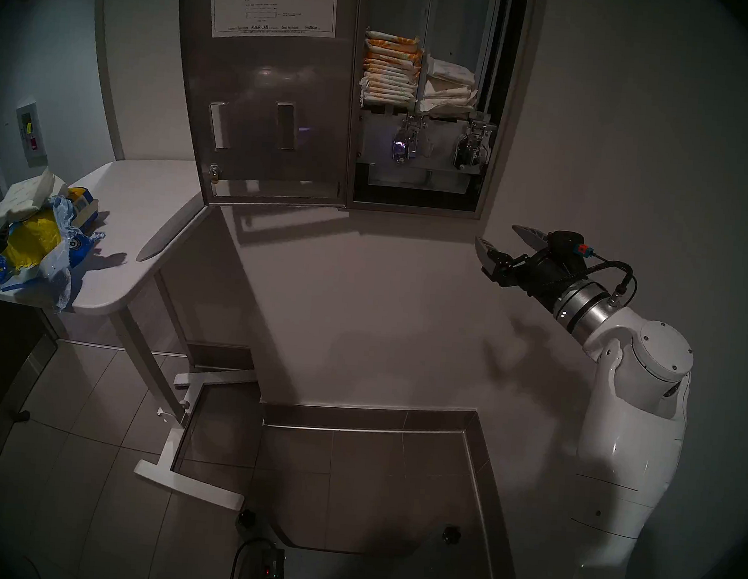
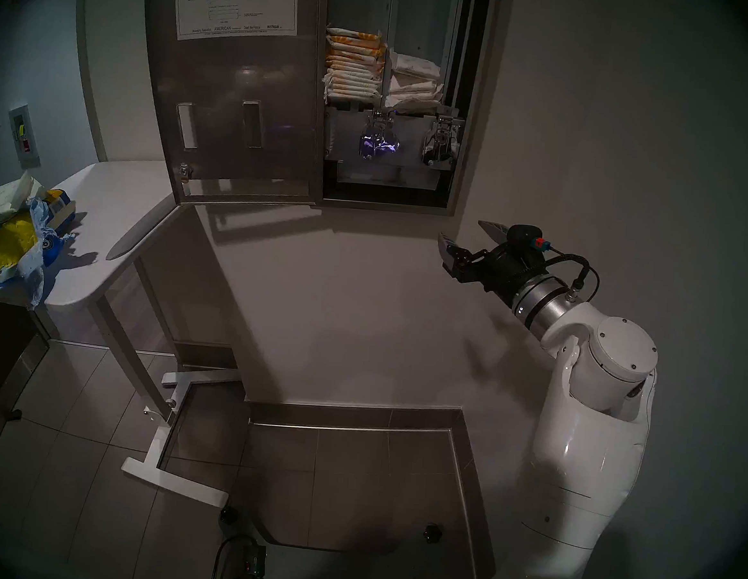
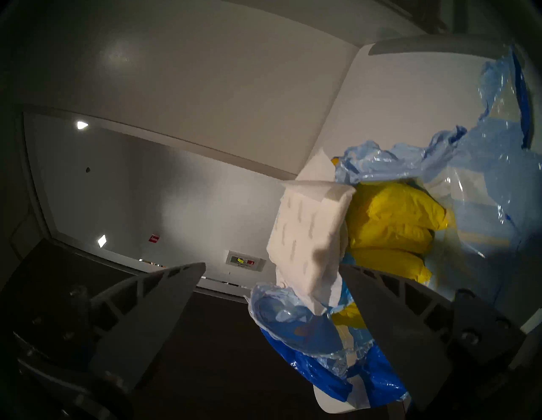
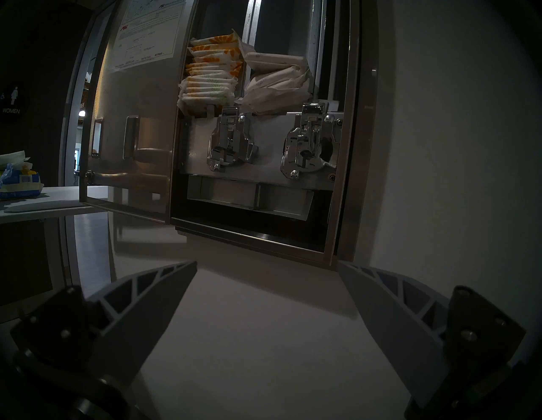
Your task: Open the dispenser door, put the pads inside, close the door
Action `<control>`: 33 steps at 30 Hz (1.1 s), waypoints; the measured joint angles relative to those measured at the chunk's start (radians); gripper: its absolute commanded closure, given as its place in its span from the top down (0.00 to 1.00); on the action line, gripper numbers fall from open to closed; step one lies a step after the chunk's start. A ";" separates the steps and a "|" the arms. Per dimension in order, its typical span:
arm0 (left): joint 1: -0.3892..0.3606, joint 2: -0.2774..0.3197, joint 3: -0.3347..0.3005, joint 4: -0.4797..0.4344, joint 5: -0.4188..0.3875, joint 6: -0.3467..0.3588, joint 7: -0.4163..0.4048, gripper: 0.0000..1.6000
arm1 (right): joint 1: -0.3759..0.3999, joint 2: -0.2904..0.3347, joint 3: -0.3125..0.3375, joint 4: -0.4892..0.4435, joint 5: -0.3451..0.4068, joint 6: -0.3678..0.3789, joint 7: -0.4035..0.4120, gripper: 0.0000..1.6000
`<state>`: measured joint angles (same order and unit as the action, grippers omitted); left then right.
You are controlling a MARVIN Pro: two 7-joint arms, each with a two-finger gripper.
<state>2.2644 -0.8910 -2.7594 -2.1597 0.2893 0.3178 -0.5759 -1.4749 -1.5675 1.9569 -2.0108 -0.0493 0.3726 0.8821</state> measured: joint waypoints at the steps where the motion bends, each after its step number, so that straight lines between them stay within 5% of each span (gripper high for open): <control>1: 0.000 0.000 0.006 0.005 0.002 -0.002 0.002 1.00 | 0.000 0.000 0.000 0.000 0.000 0.000 0.000 1.00; 33: -0.040 0.012 0.129 0.057 0.088 -0.037 0.117 1.00 | 0.000 0.000 -0.001 0.000 0.001 0.000 -0.001 1.00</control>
<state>2.2246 -0.8794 -2.6300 -2.1030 0.3773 0.2809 -0.4587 -1.4750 -1.5675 1.9564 -2.0110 -0.0487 0.3726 0.8813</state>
